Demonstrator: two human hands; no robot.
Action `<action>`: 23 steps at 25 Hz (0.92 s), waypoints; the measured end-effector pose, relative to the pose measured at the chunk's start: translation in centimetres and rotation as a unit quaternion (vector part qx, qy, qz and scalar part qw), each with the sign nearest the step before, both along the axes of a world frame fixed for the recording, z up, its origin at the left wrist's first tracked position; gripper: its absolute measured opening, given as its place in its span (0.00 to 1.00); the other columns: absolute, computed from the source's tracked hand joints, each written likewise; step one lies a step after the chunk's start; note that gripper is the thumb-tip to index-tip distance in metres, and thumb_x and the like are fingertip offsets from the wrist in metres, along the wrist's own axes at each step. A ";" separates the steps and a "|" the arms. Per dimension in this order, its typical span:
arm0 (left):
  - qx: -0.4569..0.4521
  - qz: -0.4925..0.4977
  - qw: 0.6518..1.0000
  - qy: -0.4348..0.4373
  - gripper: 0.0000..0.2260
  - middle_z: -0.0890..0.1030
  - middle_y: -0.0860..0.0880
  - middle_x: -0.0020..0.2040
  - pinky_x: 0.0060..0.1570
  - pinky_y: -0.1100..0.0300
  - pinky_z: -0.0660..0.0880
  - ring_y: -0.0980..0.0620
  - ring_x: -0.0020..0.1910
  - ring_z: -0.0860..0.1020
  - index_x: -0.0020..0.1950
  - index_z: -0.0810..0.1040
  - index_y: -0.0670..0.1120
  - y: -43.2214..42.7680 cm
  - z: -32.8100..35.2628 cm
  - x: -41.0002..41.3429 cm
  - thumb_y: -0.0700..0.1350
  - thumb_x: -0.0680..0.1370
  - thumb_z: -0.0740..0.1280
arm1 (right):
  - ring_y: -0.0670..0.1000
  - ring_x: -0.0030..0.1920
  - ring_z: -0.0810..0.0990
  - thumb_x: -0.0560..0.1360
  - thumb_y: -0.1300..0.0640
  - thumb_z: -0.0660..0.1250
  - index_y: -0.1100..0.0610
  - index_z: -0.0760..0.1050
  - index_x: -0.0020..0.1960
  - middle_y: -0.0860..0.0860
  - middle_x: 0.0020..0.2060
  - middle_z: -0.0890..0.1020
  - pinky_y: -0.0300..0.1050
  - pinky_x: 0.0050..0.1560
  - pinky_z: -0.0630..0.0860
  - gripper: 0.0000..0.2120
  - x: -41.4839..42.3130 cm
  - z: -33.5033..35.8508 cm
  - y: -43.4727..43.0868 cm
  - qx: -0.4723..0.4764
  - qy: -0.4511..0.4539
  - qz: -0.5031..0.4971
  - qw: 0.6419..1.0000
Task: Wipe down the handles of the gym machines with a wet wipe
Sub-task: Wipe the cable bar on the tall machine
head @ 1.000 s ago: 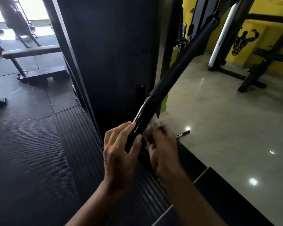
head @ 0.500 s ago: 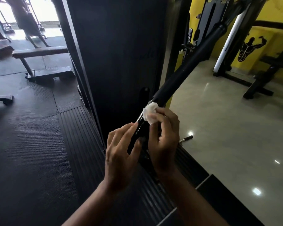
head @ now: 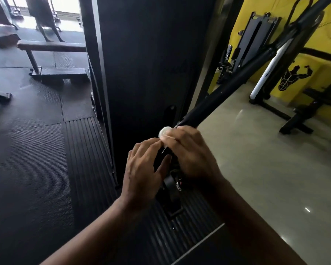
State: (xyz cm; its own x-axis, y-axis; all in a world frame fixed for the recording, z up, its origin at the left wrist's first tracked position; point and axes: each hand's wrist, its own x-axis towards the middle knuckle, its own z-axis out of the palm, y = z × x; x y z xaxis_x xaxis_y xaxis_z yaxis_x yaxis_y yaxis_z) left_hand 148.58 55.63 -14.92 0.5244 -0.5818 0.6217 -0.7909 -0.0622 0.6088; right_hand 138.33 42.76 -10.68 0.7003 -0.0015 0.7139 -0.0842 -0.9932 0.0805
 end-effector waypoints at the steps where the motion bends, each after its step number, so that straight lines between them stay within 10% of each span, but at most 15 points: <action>1: 0.001 0.001 1.000 0.010 0.18 0.76 0.55 0.62 0.57 0.48 0.75 0.59 0.61 0.70 0.67 0.75 0.50 -0.2 0.1 -0.1 0.53 0.79 0.66 | 0.58 0.63 0.78 0.79 0.60 0.66 0.62 0.78 0.64 0.56 0.61 0.81 0.53 0.67 0.70 0.14 -0.2 0.9 -0.7 -0.011 0.026 0.010 1.000; 11: -0.016 -0.008 1.000 -0.008 0.18 0.78 0.52 0.63 0.59 0.54 0.73 0.55 0.63 0.72 0.67 0.76 0.46 -1.5 -0.3 0.2 0.52 0.80 0.64 | 0.54 0.57 0.79 0.77 0.55 0.57 0.55 0.78 0.59 0.53 0.55 0.82 0.54 0.58 0.76 0.15 0.9 7.0 -2.3 -0.008 0.181 -0.043 0.983; 20: -0.010 -0.019 0.999 -0.033 0.19 0.79 0.49 0.63 0.59 0.56 0.71 0.51 0.62 0.74 0.67 0.77 0.45 -2.5 -1.6 -0.2 0.52 0.80 0.64 | 0.51 0.44 0.80 0.78 0.61 0.62 0.52 0.79 0.51 0.50 0.43 0.80 0.45 0.45 0.76 0.09 7.0 11.0 -0.4 0.057 0.555 -0.167 0.813; 23: -0.020 -0.039 0.999 -0.018 0.17 0.78 0.50 0.62 0.58 0.55 0.72 0.52 0.61 0.73 0.67 0.77 0.45 -2.7 -1.5 -0.4 0.51 0.80 0.65 | 0.53 0.44 0.81 0.77 0.61 0.66 0.56 0.78 0.48 0.52 0.41 0.79 0.48 0.46 0.78 0.03 6.6 11.6 -2.1 0.024 0.521 -0.233 0.821</action>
State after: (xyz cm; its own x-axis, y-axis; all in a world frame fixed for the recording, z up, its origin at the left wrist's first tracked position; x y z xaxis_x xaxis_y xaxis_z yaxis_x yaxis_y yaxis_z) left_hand 148.16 52.94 -16.47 0.4550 -0.5950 0.6625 -0.8136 0.0246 0.5809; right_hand 144.94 40.70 0.96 0.8463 -0.4523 -0.2815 -0.3652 -0.8773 0.3114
